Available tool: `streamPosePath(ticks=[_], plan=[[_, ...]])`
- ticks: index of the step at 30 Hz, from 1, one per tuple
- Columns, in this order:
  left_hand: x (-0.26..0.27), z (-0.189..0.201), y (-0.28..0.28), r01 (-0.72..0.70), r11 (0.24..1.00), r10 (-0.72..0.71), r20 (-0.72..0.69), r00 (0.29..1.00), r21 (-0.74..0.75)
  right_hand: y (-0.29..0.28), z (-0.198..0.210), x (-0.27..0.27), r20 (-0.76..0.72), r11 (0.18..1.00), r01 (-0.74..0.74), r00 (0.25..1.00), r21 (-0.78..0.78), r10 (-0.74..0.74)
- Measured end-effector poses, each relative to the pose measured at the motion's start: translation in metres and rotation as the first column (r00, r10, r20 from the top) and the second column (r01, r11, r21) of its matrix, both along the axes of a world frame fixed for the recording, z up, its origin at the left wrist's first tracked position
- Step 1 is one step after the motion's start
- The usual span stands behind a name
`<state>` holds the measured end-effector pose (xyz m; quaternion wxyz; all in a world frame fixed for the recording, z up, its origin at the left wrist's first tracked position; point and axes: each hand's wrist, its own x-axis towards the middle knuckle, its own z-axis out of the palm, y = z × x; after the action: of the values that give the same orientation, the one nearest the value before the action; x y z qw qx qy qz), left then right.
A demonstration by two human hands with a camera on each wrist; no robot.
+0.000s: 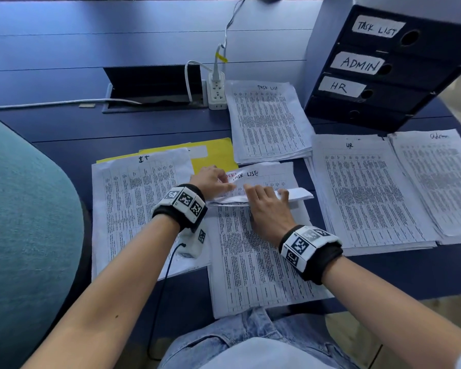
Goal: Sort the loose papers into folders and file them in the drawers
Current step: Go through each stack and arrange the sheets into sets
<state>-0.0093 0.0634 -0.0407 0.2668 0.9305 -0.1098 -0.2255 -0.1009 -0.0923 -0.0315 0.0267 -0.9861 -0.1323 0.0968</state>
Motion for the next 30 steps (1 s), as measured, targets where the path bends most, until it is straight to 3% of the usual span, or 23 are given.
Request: streamPosePath(ticks=[3, 6, 10, 12, 14, 16, 19, 26, 30], plan=[[-0.004, 0.009, -0.002, -0.028, 0.973, -0.007, -0.148, 0.989, -0.23, -0.002, -0.003, 0.006, 0.077, 0.992, 0.039, 0.996, 0.123, -0.048], [-0.006, 0.018, -0.001, -0.112, 0.92, 0.009, -0.265, 0.964, -0.374, -0.003, -0.011, 0.012, 0.285, 0.971, 0.047, 0.952, 0.234, -0.115], [-0.002, 0.024, -0.001, -0.267, 0.829, 0.147, -0.268, 0.952, -0.492, -0.002, -0.01, 0.01, 0.4, 0.997, 0.07, 0.913, 0.034, -0.077], [0.004, 0.019, 0.002, -0.273, 0.863, 0.219, -0.171, 0.961, -0.424, -0.001, -0.008, 0.006, 0.368, 0.999, 0.042, 0.929, -0.016, -0.033], [0.009, 0.007, 0.005, -0.179, 0.973, 0.178, -0.016, 0.984, -0.143, 0.001, -0.002, 0.002, 0.248, 0.999, -0.008, 0.968, -0.052, 0.021], [0.01, -0.002, 0.005, -0.116, 0.99, 0.116, 0.008, 0.993, 0.076, 0.0, 0.0, -0.002, 0.081, 0.998, -0.05, 0.995, -0.032, 0.052], [0.004, -0.008, 0.003, -0.05, 0.983, 0.04, 0.058, 0.998, 0.178, -0.004, 0.0, -0.007, 0.033, 0.999, -0.041, 0.999, 0.004, 0.04], [-0.005, -0.005, 0.005, -0.035, 0.988, -0.017, 0.326, 0.945, 0.152, -0.005, -0.001, -0.002, 0.002, 0.999, -0.049, 0.999, -0.003, 0.049], [-0.005, -0.001, 0.006, -0.069, 0.997, 0.075, 0.274, 0.959, -0.03, -0.005, -0.008, -0.001, 0.014, 0.999, -0.014, 1.0, 0.049, 0.013]])
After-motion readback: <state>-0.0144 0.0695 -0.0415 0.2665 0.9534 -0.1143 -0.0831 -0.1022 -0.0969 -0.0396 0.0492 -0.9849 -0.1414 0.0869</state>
